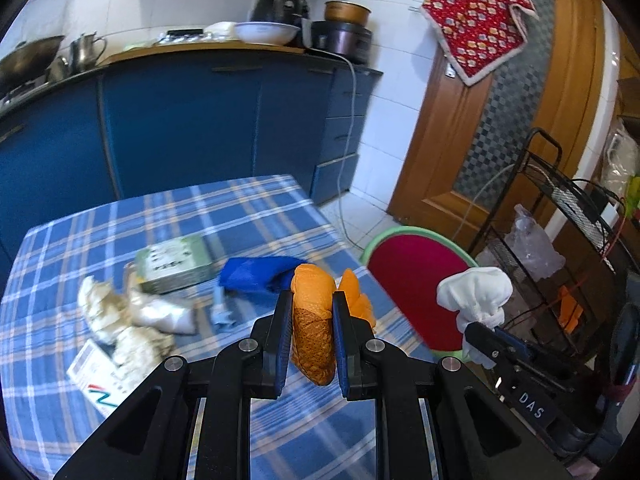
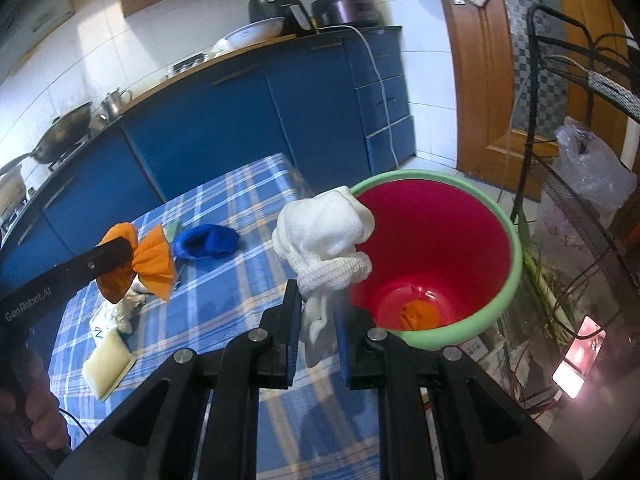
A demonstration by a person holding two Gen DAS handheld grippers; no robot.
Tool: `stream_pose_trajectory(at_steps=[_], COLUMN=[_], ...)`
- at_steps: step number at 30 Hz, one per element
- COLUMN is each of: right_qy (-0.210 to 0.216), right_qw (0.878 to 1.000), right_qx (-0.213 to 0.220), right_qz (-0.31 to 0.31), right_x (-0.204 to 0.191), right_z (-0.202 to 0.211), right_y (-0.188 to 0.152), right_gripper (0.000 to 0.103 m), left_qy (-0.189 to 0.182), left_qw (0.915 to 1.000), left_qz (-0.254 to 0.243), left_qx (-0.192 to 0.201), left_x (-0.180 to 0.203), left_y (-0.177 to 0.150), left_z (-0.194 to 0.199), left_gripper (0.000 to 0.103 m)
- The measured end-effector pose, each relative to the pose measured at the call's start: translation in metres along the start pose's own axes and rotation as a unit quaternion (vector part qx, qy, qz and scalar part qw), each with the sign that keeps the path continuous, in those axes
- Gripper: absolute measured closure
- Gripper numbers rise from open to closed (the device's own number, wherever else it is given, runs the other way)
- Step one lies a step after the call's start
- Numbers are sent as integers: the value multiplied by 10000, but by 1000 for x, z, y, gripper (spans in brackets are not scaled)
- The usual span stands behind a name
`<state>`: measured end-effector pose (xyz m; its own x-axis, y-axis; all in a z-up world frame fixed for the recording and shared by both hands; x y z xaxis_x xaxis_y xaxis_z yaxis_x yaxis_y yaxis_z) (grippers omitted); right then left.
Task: Collect trash
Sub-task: 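Carry the cloth and bow to the red bin and release both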
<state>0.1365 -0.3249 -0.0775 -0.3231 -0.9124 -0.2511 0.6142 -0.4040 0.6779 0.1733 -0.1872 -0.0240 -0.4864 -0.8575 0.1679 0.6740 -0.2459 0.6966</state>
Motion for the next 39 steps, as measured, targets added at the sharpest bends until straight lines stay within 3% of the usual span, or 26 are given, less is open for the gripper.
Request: stream_pose_trajectory(at_steps=[19,32,35,39], right_qy=[-299,-296,-287,-244], right_qw=[9977,9959,9958,9954], right_qx=[-63,-251,-277,-299], right_qz=[-606,-822,-821,-880], right_x=[74,110,115,120], right_z=[-12,-35,-40,-46], right_y=[5,6,6,7], right_gripper=[84,84,81,75], left_qy=[-416,-453,-409,-295], left_qw=[9963,9919,9919,9936], left_qz=[-632,-865,-850,-703], left_qx=[-401,-816,-851,-835], left_x=[85,115,115,109], left_y=[11,1,-1,-1], left_z=[-64,-119,-126,-127], left_gripper=[84,84,82,62])
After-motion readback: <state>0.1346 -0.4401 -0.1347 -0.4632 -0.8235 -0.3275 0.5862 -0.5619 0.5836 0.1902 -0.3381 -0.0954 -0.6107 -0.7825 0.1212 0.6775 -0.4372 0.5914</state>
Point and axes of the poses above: each gripper's, at about its wrist camera, not at the fingertips, and z roughly against the way its jaws point, x to its right, y to its top, the point moved 9 cm from there along -z, roughly the way its jaws point, and after that the axes turned 5 degrees about -x, right-handed, at the moved point
